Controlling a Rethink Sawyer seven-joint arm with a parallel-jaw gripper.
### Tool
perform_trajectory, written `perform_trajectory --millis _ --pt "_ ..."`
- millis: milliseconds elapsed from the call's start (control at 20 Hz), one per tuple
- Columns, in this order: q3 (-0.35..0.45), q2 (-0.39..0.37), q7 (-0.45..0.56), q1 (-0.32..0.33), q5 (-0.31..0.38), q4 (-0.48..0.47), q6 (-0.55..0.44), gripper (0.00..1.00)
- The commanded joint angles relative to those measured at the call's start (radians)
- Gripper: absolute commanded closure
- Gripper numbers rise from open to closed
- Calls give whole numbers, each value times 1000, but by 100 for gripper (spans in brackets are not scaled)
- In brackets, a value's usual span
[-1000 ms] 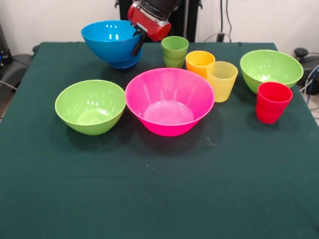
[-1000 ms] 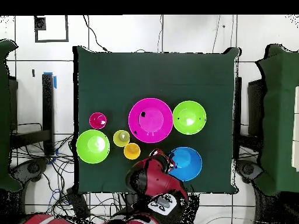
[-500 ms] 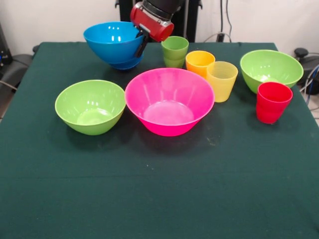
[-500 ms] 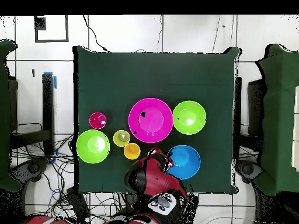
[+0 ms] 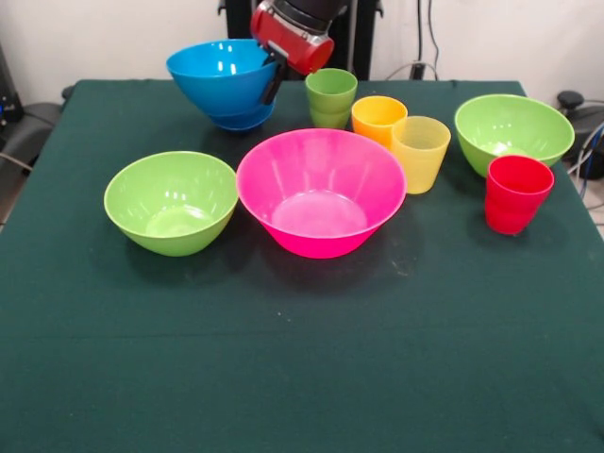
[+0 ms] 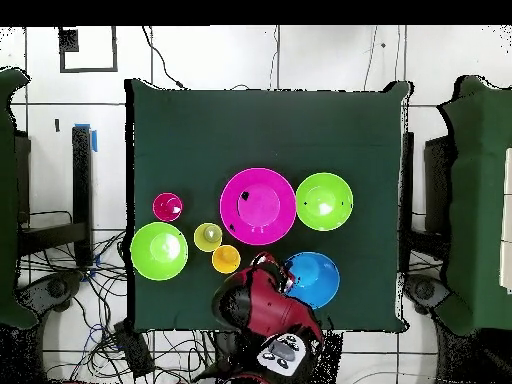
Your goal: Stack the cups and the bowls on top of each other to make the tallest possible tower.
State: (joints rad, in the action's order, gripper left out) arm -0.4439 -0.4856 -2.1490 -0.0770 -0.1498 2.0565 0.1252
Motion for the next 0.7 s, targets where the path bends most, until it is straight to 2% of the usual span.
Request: perform_trajectory --millis 50,350,700 --pt "153 -17 -38 39 66 35 -211 100" --pt "176 -20 -12 73 99 19 -286 100" --pt "189 -3 -36 84 122 7 -280 100"
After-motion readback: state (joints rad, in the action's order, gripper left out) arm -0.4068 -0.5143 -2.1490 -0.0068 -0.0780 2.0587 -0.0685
